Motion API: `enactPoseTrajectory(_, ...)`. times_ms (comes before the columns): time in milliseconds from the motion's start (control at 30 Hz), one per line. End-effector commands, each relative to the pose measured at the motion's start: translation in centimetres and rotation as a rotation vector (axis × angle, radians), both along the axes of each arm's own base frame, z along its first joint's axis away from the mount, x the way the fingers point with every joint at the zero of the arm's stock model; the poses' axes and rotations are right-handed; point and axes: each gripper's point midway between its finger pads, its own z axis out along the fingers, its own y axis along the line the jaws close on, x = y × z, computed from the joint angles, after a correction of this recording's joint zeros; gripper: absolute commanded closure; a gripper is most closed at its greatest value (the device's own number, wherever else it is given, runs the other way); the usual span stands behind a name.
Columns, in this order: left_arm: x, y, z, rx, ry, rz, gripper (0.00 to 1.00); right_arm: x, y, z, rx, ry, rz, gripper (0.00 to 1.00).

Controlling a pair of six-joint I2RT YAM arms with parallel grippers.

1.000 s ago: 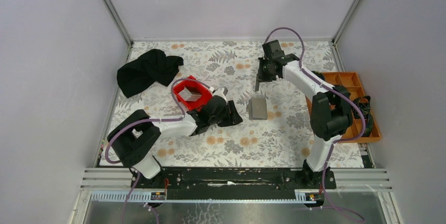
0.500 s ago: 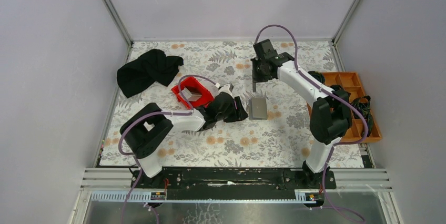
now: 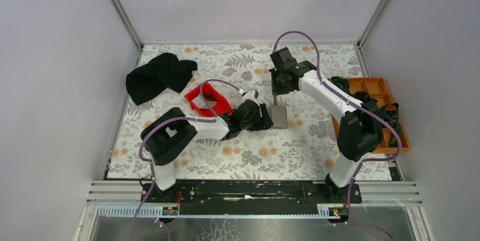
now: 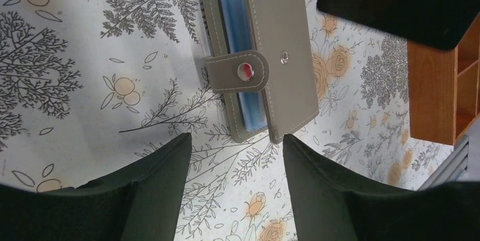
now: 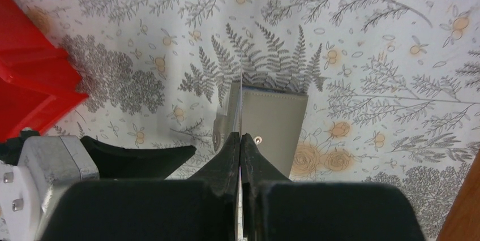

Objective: Put the credit cards into the card holder
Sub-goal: Open the card holder at the center of the board.

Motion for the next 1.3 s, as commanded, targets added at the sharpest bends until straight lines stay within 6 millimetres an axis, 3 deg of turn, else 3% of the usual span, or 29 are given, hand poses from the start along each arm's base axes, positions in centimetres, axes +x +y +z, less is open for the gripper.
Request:
enactPoseTrajectory(0,1.8,-1.1,1.3,0.006,-0.092,0.035,0.32,-1.5,0.4,0.6,-0.016,-0.001,0.0,1.0)
enactPoseTrajectory(567,2.4,2.1,1.2,0.1,-0.159,0.142,0.32,-2.1,2.0,-1.6,-0.035,0.065,0.034,1.0)
enactPoseTrajectory(1267,3.0,0.8,0.0,0.094,-0.141,0.14,0.31,-3.0,2.3,-4.7,-0.148,0.125,0.041,1.0)
